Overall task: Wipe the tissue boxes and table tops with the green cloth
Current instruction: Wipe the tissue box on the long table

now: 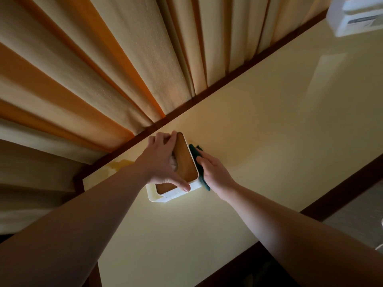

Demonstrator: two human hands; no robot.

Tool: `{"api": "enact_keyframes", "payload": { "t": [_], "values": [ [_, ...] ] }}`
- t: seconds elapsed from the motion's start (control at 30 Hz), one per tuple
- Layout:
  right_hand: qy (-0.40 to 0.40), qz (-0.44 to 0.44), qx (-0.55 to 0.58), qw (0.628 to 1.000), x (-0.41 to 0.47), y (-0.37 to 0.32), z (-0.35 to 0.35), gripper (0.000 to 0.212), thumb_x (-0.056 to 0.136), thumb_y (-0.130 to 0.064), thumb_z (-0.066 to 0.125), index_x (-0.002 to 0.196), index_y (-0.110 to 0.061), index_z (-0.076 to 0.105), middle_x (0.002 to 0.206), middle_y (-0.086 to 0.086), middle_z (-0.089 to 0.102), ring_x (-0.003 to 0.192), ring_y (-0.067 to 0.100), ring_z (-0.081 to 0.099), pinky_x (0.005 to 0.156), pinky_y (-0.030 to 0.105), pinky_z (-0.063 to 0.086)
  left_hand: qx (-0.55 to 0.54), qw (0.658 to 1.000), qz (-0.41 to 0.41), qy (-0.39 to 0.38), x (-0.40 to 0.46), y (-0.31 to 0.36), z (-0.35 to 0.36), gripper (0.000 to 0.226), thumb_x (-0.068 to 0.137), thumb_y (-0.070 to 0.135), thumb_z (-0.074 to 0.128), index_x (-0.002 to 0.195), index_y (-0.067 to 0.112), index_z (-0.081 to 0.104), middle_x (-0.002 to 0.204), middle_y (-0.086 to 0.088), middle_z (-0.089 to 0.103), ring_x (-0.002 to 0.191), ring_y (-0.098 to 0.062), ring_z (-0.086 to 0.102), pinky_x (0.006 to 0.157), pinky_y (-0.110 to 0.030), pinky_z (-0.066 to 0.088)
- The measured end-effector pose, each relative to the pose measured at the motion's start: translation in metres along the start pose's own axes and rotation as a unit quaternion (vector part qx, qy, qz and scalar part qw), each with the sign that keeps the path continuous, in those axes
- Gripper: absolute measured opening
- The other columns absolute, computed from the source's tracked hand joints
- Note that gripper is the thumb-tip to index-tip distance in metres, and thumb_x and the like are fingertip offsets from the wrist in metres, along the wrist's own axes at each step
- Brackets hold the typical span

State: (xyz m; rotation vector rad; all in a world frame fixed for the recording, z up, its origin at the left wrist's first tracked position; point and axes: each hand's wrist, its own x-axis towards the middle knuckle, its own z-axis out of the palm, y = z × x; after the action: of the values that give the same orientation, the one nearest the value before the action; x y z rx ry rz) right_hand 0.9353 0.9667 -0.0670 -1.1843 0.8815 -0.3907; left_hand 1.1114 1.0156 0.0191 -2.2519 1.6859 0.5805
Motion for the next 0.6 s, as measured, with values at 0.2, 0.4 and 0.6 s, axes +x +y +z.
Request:
{"api": "enact_keyframes", "payload": {
  "t": [0.2,0.4,0.6],
  "values": [
    [0.058,0.014,0.026,0.998,-0.011,0.008,-0.019,0.040,0.107,-0.021,0.044,0.110,-0.050,0.072,0.109,-0.023,0.075,0.109,0.004,0.068,0.106,0.033,0.048,-0.031,0.996,-0.081,0.036,-0.001,0.014,0.006,0.172,0.023,0.107,0.060,0.162,0.028,-0.004,0.152,0.000,0.018,0.140,-0.031,0.020,0.117,-0.051,0.035],
    [0.123,0.056,0.113,0.984,-0.017,0.010,-0.033,0.026,0.106,-0.026,0.053,0.105,-0.047,0.070,0.122,-0.018,0.069,0.117,0.009,0.065,0.111,0.037,0.048,-0.059,0.988,-0.131,0.054,0.003,0.024,0.001,0.169,0.023,0.113,0.043,0.162,0.027,0.001,0.159,-0.008,0.018,0.147,-0.039,0.020,0.116,-0.058,0.034],
    [0.146,0.056,0.141,0.978,-0.018,0.013,-0.021,0.031,0.107,-0.024,0.051,0.096,-0.046,0.070,0.108,-0.011,0.072,0.107,0.014,0.067,0.106,0.034,0.049,0.085,0.987,0.127,-0.053,0.004,-0.003,-0.020,0.160,0.036,0.091,0.080,0.158,0.046,-0.014,0.171,0.006,-0.009,0.157,-0.030,-0.012,0.123,-0.066,-0.002]
  ]
}}
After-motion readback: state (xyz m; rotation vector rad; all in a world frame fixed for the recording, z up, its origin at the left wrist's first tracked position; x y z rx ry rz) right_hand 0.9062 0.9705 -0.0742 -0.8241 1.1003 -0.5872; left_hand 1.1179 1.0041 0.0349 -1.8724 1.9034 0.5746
